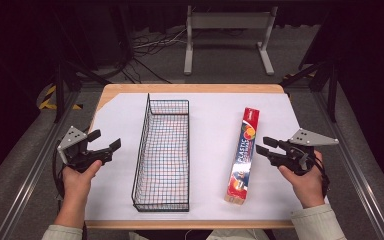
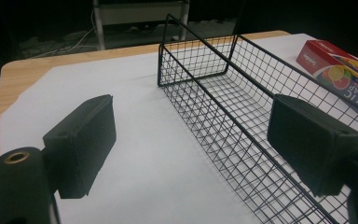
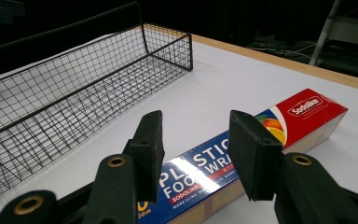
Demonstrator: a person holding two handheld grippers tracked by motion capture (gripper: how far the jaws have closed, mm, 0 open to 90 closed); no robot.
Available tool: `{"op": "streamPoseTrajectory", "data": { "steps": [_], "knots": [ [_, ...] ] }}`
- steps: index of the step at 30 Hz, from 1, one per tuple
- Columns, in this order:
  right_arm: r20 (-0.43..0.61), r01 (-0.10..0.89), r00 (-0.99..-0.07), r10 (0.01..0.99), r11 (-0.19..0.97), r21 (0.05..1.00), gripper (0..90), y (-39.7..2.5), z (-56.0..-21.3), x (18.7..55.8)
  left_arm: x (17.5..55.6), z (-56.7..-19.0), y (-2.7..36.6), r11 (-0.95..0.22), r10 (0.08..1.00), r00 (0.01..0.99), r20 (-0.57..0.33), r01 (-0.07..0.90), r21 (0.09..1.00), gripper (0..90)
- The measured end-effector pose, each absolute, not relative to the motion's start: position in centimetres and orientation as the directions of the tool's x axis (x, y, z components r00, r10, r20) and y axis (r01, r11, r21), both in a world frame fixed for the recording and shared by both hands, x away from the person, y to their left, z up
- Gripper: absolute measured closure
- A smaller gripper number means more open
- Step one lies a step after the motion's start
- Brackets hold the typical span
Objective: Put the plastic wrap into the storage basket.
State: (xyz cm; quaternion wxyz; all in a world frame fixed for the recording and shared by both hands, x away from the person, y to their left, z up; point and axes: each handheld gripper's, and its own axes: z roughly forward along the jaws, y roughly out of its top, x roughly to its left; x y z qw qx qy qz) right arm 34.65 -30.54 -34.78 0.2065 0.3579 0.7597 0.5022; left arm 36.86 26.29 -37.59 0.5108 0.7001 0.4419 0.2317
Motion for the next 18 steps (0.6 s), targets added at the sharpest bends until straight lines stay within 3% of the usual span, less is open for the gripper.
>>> {"op": "streamPoseTrajectory", "data": {
  "steps": [6, 18],
  "knots": [
    [0.046, 0.343, -0.654, 0.755, 0.242, 0.907, 57.3, -30.4, -34.4, 34.4, 36.7, -37.3, 26.2, -0.089, 0.853, 0.507, -0.125, 0.378, 0.921, 16.1],
    [0.033, 0.314, -0.743, 0.668, 0.305, 0.899, 59.9, -27.4, -33.2, 33.2, 36.6, -36.9, 26.1, -0.097, 0.853, 0.509, -0.114, 0.371, 0.924, 16.2]
  ]
}}
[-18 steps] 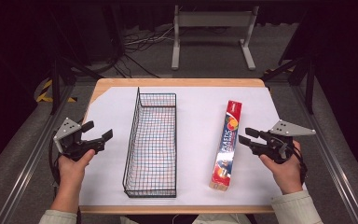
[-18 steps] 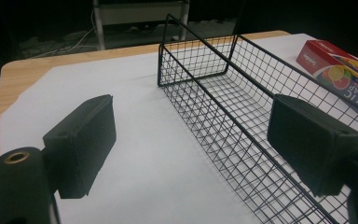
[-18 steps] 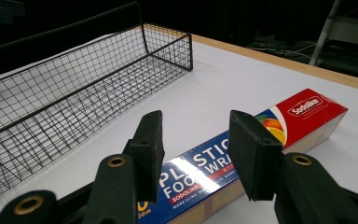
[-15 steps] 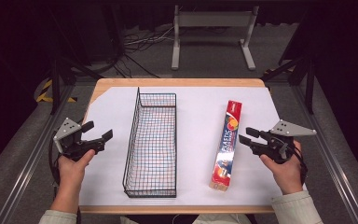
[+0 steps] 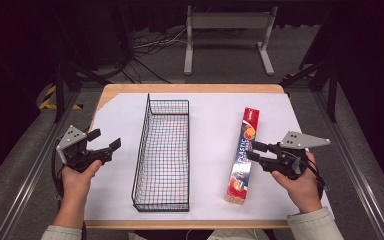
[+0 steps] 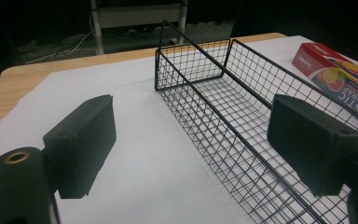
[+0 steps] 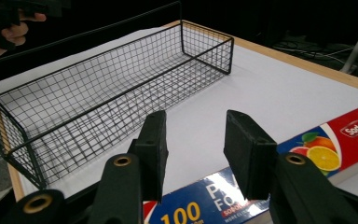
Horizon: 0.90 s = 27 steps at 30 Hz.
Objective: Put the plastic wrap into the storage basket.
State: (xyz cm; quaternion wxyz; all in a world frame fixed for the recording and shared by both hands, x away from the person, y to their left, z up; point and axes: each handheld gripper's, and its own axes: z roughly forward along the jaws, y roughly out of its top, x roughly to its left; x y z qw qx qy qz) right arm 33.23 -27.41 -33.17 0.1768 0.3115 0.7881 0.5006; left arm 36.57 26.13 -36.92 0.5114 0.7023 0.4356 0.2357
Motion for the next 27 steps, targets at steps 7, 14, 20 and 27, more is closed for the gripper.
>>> {"op": "streamPoseTrajectory", "data": {
  "steps": [7, 14, 20, 27],
  "knots": [
    [0.044, 0.343, -0.771, 0.635, 0.355, 0.87, 62.9, -25.3, -33.3, 32.9, 36.4, -36.7, 26.2, -0.096, 0.855, 0.507, -0.114, 0.37, 0.924, 16.1],
    [0.054, 0.361, -0.802, 0.594, 0.412, 0.837, 65.6, -23.5, -34.2, 32.8, 36.4, -36.6, 26.2, -0.101, 0.858, 0.501, -0.113, 0.379, 0.92, 16.2],
    [0.055, 0.37, -0.816, 0.576, 0.446, 0.815, 66.2, -22.6, -34.7, 32.7, 36.4, -36.5, 26.3, -0.096, 0.859, 0.498, -0.118, 0.384, 0.919, 16.2],
    [0.082, 0.396, -0.837, 0.54, 0.497, 0.772, 67.9, -21.7, -35.4, 32.8, 36.5, -36.6, 26.4, -0.097, 0.864, 0.489, -0.118, 0.393, 0.915, 16.2]
  ]
}}
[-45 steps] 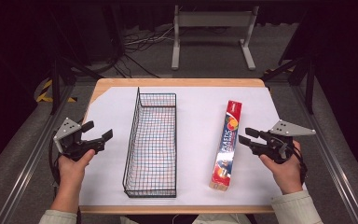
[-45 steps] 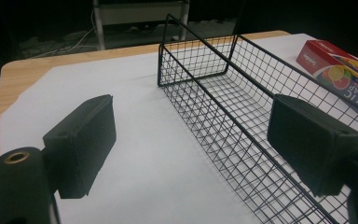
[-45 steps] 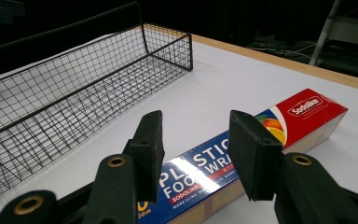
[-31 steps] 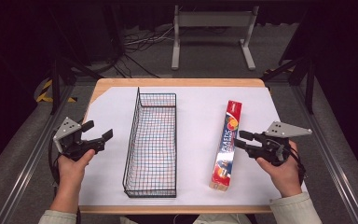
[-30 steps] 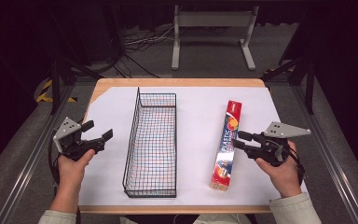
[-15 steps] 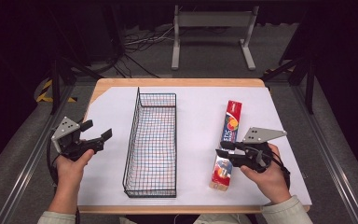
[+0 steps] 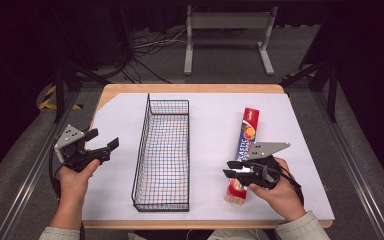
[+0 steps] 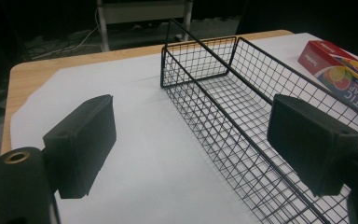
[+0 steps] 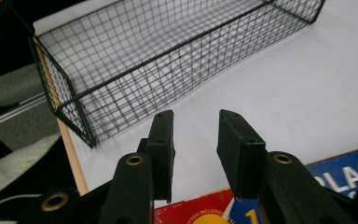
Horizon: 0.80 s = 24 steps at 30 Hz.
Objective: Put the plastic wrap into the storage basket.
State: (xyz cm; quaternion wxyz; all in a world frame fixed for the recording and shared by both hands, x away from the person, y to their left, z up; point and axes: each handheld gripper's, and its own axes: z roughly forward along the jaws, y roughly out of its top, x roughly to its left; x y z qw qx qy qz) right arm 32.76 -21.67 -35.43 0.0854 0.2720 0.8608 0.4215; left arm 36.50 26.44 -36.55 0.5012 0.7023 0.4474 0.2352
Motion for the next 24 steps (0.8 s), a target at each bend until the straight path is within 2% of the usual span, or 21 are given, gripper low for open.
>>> {"op": "streamPoseTrajectory", "data": {
  "steps": [10, 22, 24],
  "knots": [
    [0.106, 0.438, -0.86, 0.5, 0.614, 0.657, 79.5, -19.3, -37.3, 32.7, 36.5, -36.6, 26.4, -0.092, 0.867, 0.483, -0.125, 0.401, 0.912, 16.2],
    [0.12, 0.488, -0.857, 0.5, 0.715, 0.5, 83.5, -17.4, -39.9, 32.8, 36.6, -36.7, 26.5, -0.095, 0.87, 0.478, -0.123, 0.408, 0.908, 16.2],
    [0.115, 0.491, -0.855, 0.505, 0.721, 0.489, 87.6, -17.2, -39.9, 32.8, 36.6, -36.7, 26.6, -0.095, 0.871, 0.476, -0.123, 0.408, 0.908, 16.2]
  ]
}}
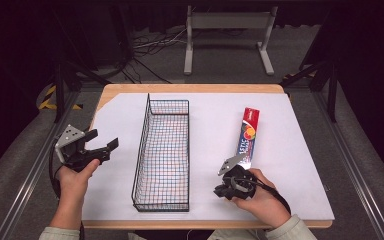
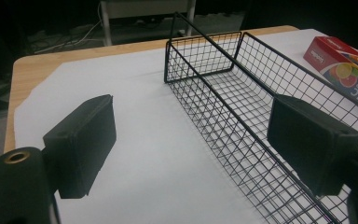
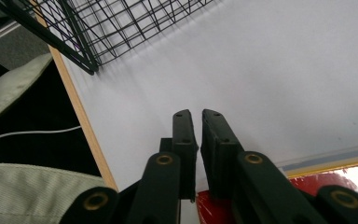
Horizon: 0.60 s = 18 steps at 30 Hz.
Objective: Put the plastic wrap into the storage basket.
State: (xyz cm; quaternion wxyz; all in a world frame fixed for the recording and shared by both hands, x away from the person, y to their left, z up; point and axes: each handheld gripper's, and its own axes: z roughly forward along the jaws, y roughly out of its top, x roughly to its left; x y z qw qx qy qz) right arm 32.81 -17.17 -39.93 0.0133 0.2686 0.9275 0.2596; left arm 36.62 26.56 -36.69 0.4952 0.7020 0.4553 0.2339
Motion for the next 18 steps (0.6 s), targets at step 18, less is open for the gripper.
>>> {"op": "streamPoseTrajectory", "data": {
  "steps": [18],
  "knots": [
    [0.129, 0.585, -0.808, 0.575, 0.755, 0.296, 90.0, -20.0, -38.8, 32.6, 36.8, -36.6, 27.2, -0.068, 0.878, 0.457, -0.141, 0.413, 0.908, 16.2]
  ]
}}
